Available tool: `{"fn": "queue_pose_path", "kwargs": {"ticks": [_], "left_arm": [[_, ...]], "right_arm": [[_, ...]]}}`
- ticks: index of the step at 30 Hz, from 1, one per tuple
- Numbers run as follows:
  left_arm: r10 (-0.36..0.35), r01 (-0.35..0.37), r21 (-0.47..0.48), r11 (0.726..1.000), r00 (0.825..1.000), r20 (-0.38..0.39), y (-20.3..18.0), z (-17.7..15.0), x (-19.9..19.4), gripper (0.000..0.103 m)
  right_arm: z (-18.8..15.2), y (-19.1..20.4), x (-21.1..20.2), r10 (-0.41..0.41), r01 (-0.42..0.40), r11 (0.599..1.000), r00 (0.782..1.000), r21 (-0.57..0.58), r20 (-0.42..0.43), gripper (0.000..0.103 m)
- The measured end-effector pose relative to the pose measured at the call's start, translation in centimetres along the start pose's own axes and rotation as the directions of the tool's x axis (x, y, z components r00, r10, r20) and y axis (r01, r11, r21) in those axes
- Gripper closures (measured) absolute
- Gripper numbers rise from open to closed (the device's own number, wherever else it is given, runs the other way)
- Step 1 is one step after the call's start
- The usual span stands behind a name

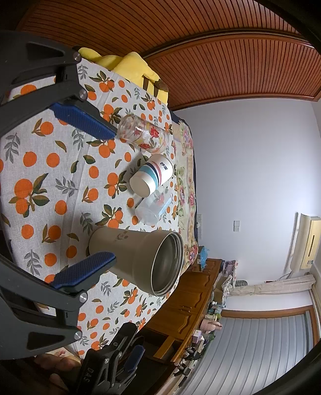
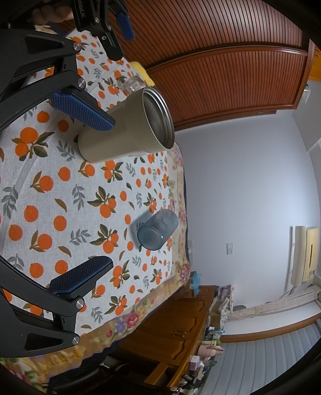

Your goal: Flip cup upright

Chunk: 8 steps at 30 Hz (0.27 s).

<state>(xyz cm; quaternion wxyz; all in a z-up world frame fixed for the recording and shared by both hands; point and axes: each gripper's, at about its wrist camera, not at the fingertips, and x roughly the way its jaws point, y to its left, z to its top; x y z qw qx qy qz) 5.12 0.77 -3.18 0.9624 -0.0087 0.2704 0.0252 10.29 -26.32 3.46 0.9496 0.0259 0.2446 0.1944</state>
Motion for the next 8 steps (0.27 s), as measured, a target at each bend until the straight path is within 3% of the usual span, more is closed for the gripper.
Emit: {"fn": "queue_pose_path", "kwargs": {"ticks": [8], "left_arm": [[0.001, -0.001, 0.0, 1.0, 1.0, 0.001, -0.11, 0.01, -0.12, 0.01]], "right_arm": [[-0.01, -0.02, 0.01, 0.001, -0.001, 1.0, 1.0, -0.001, 0.0, 0.0]]}}
